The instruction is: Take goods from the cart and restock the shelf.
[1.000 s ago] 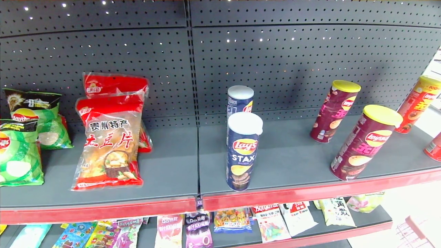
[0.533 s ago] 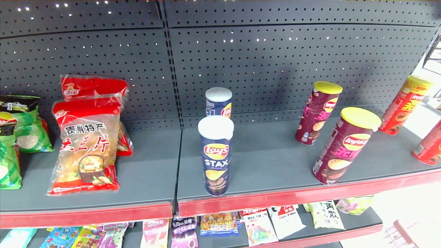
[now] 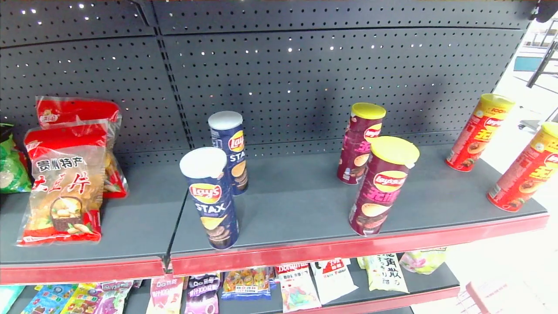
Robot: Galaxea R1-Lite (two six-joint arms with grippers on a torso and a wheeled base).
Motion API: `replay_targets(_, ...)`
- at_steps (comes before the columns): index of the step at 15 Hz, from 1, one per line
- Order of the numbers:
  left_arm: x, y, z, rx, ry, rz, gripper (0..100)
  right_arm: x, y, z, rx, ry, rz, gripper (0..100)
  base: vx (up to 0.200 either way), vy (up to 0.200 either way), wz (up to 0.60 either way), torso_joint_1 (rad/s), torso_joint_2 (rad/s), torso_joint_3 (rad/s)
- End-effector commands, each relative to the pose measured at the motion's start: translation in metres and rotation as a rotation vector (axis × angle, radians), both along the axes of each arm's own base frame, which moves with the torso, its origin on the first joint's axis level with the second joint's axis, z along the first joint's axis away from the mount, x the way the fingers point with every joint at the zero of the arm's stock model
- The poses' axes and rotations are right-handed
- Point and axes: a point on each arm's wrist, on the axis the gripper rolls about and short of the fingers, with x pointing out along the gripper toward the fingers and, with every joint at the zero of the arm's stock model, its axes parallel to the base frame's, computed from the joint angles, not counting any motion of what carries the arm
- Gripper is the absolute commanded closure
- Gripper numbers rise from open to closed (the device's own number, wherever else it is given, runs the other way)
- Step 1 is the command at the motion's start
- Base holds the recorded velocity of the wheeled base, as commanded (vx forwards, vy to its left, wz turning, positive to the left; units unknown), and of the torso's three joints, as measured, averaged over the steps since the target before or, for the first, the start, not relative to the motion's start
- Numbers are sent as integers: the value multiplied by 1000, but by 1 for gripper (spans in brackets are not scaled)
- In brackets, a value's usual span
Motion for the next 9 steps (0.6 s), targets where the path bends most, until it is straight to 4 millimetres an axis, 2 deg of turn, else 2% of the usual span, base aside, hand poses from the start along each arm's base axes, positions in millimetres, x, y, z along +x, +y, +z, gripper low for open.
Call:
replay_targets(1, 0, 0, 0, 1, 0, 0, 0, 0, 0, 0, -1, 1, 0, 0, 0, -200, 0, -2, 7, -2)
replay_targets(7, 0, 0, 0, -1, 0, 0, 0, 0, 0, 0, -1, 1, 0, 0, 0, -200, 0, 2, 3, 4)
replay_targets(9, 0, 0, 0, -1, 0, 0, 0, 0, 0, 0, -1, 0, 0, 0, 0, 0, 0, 0, 0, 0)
